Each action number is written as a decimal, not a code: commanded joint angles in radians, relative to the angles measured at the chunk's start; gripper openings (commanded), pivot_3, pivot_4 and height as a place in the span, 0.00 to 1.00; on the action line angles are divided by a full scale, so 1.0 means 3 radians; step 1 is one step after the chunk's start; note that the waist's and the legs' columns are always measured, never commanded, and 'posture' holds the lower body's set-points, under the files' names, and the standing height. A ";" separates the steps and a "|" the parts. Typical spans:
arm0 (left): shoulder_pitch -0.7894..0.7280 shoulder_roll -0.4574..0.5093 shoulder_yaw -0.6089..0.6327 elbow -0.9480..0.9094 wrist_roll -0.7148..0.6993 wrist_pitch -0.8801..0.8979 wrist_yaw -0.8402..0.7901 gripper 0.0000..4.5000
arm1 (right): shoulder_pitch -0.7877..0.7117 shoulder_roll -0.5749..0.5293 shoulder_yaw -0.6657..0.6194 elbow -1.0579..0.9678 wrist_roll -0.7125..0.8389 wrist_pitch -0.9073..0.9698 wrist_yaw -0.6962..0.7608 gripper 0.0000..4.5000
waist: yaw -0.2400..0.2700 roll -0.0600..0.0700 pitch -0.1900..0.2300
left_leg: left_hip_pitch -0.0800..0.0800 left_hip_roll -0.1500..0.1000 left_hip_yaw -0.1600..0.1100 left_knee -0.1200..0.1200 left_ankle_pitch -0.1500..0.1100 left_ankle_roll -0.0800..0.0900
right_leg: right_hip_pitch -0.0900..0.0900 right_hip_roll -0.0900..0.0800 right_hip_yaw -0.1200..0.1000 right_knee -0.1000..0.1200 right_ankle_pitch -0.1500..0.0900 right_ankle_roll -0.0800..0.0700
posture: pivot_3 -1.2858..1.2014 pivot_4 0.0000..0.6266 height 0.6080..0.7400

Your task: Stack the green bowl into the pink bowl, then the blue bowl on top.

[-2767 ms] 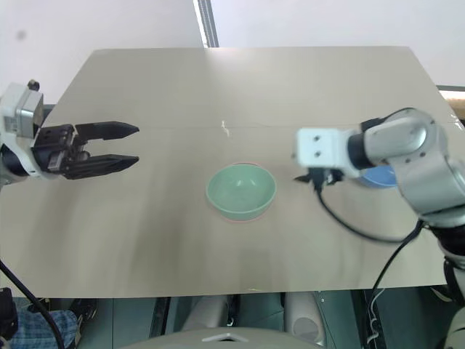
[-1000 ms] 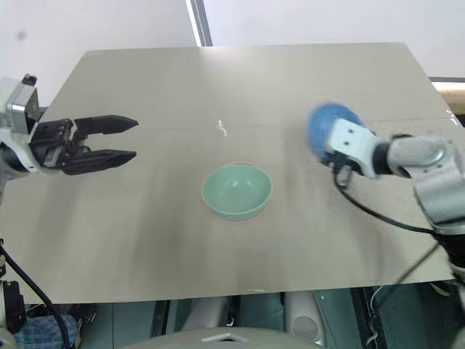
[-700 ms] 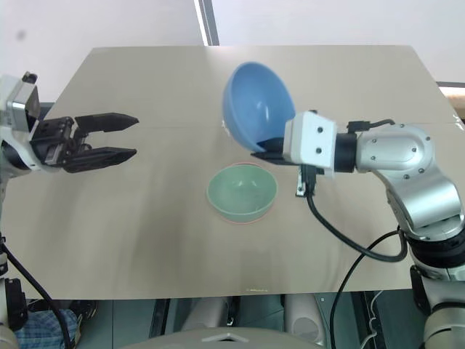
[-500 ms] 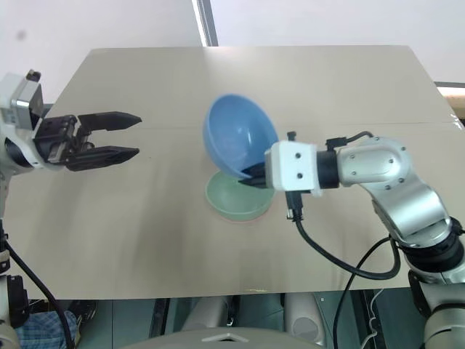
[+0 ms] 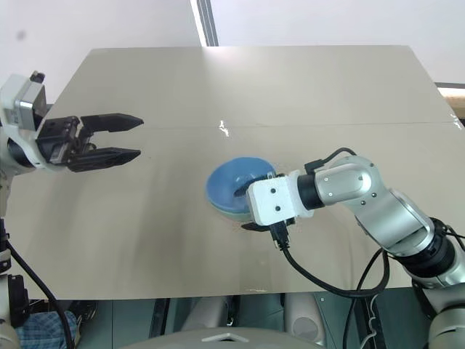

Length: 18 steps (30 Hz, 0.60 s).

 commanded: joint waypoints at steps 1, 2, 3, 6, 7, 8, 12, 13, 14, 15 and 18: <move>-0.0057 0.0038 0.0076 -0.0035 -0.0023 -0.0031 -0.0003 0.81 | -0.0011 -0.0122 -0.0132 -0.0181 0.0076 -0.0042 0.0122 0.76 | 0.0005 0.0000 0.0000 | 0.0000 0.0000 0.0000 0.0000 0.0000 0.0000 | 0.0000 0.0000 0.0000 0.0000 0.0000 0.0000 | 0.52 0.24 1.00; -0.0054 0.0037 0.0078 -0.0037 -0.0023 -0.0032 -0.0004 0.81 | -0.0008 -0.0145 -0.0179 -0.0201 0.0128 -0.0018 0.0143 0.76 | 0.0008 0.0000 0.0000 | 0.0000 0.0000 0.0000 0.0000 0.0000 0.0000 | 0.0000 0.0000 0.0000 -0.0001 0.0000 0.0000 | 0.52 0.24 1.00; -0.0055 0.0036 0.0078 -0.0036 -0.0022 -0.0035 -0.0004 0.81 | -0.0011 -0.0175 -0.0255 -0.0220 0.0230 0.0052 0.0168 0.76 | 0.0009 0.0000 0.0000 | -0.0001 0.0000 0.0000 0.0000 0.0000 0.0000 | 0.0000 0.0000 0.0000 -0.0001 0.0000 0.0000 | 0.52 0.24 1.00; -0.0043 0.0033 0.0089 -0.0048 -0.0024 -0.0039 0.0003 0.81 | 0.0065 -0.0215 -0.0618 -0.0251 0.0598 0.0212 0.0165 0.76 | 0.0012 0.0000 0.0000 | 0.0000 0.0001 -0.0002 0.0000 0.0000 0.0000 | 0.0001 -0.0001 -0.0001 -0.0002 0.0000 0.0000 | 0.52 0.24 1.00; -0.0028 0.0035 0.0101 -0.0057 -0.0028 -0.0037 0.0008 0.81 | 0.0114 -0.0244 -0.0744 -0.0238 0.0682 0.0267 0.0142 0.76 | 0.0013 0.0000 0.0000 | 0.0000 0.0001 -0.0001 0.0000 0.0000 0.0000 | 0.0001 -0.0001 -0.0001 -0.0002 0.0000 0.0000 | 0.52 0.24 1.00; 0.0001 0.0037 0.0123 -0.0071 -0.0033 -0.0034 0.0020 0.81 | 0.0189 -0.0252 -0.0900 -0.0214 0.0790 0.0323 0.0099 0.76 | 0.0014 0.0000 0.0000 | 0.0000 0.0001 -0.0002 0.0000 0.0000 0.0000 | 0.0002 -0.0001 -0.0001 -0.0002 0.0000 0.0000 | 0.52 0.24 1.00; 0.0123 0.0035 0.0215 -0.0145 -0.0066 -0.0012 0.0075 0.81 | 0.0501 -0.0341 -0.1396 -0.0120 0.1146 0.0486 0.0056 0.76 | 0.0015 0.0000 0.0000 | 0.0000 0.0001 -0.0002 -0.0001 0.0000 0.0000 | 0.0003 -0.0001 -0.0002 -0.0003 0.0000 0.0000 | 0.52 0.24 1.00; 0.0151 0.0034 0.0232 -0.0166 -0.0076 -0.0008 0.0090 0.81 | 0.0578 -0.0366 -0.1490 -0.0099 0.1196 0.0493 0.0050 0.76 | 0.0014 0.0000 0.0000 | 0.0000 0.0001 -0.0002 -0.0001 0.0000 0.0000 | 0.0003 -0.0001 -0.0001 -0.0003 0.0000 0.0000 | 0.52 0.24 1.00; 0.0206 0.0036 0.0263 -0.0198 -0.0089 0.0004 0.0107 0.81 | 0.0726 -0.0368 -0.1697 -0.0003 0.1284 0.0504 0.0040 0.76 | 0.0015 0.0000 0.0000 | 0.0000 0.0001 -0.0002 0.0000 0.0000 0.0000 | 0.0003 -0.0001 -0.0001 -0.0003 0.0000 0.0000 | 0.52 0.24 1.00; 0.0257 0.0041 0.0289 -0.0226 -0.0097 0.0020 0.0123 0.81 | 0.0866 -0.0374 -0.1872 0.0088 0.1332 0.0494 0.0028 0.76 | 0.0019 -0.0001 0.0000 | 0.0001 0.0001 -0.0001 -0.0001 0.0000 0.0000 | 0.0003 -0.0001 -0.0001 -0.0002 0.0000 0.0000 | 0.52 0.24 1.00; 0.0431 0.0062 0.0381 -0.0299 -0.0118 0.0067 0.0152 0.81 | 0.1381 -0.0424 -0.2355 0.0321 0.1375 0.0316 0.0160 0.76 | 0.0027 -0.0001 0.0000 | 0.0004 0.0001 -0.0002 -0.0001 0.0000 0.0001 | 0.0011 -0.0002 -0.0003 -0.0007 0.0000 0.0000 | 0.52 0.24 1.00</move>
